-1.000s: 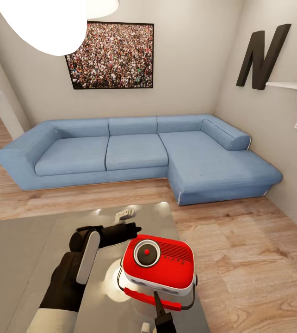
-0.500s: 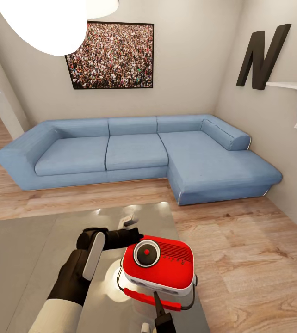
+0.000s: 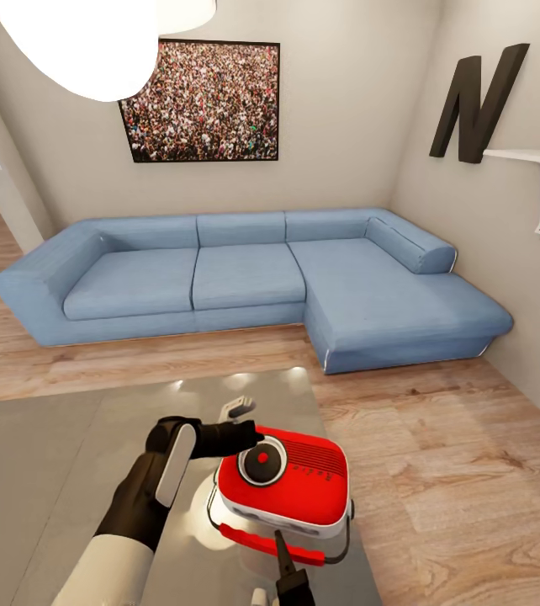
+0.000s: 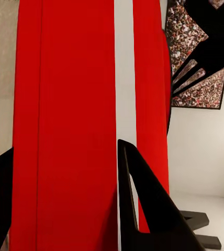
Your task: Turn on the radio receiver that's on the table in the living room.
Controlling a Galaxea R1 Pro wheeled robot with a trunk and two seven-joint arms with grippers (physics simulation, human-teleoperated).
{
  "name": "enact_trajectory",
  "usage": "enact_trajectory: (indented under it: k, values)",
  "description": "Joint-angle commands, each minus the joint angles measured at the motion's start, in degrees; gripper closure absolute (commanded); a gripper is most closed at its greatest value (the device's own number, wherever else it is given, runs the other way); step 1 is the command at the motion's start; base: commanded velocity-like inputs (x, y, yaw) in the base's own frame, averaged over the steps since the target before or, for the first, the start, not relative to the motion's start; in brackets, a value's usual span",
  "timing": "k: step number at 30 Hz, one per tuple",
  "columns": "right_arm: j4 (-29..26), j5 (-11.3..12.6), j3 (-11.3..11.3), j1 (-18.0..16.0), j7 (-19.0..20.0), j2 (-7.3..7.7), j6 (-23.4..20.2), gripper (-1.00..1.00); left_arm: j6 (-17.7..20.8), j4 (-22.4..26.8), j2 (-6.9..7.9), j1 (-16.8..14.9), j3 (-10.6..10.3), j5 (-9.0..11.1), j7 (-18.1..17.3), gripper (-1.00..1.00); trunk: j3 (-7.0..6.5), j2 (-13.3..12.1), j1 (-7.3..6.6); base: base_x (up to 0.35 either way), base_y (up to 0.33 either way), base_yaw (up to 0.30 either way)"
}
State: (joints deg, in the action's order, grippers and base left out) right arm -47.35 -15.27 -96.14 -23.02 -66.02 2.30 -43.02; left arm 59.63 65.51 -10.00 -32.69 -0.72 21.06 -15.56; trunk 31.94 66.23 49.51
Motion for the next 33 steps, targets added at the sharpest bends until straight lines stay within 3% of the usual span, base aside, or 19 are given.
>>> enact_trajectory:
  k: [1,20,31,33]
  values:
    - [-0.03,-0.29,-0.01,-0.01,-0.09,-0.08,-0.37,1.00,-0.06,-0.81,0.00,-0.22,0.01,0.03,0.00,1.00,0.00,0.00,0.00,0.000,0.000,0.000]
    - [-0.03,-0.28,-0.01,-0.01,-0.22,-0.28,-0.39,1.00,-0.33,-8.13,0.00,-0.45,0.08,0.21,0.16,1.00,0.00,0.00,0.00,0.000,0.000,0.000]
    - [-0.03,-0.24,0.04,-0.01,-0.13,-0.22,-0.31,1.00,-0.38,-8.19,0.00,-0.45,0.03,0.15,0.18,1.00,0.00,0.00,0.00,0.000,0.000,0.000]
    - [0.27,-0.21,0.07,-0.01,0.21,-0.20,-0.31,1.00,-0.39,-6.93,0.00,-0.45,-0.02,1.11,0.12,1.00,0.00,0.00,0.00,0.000,0.000,0.000]
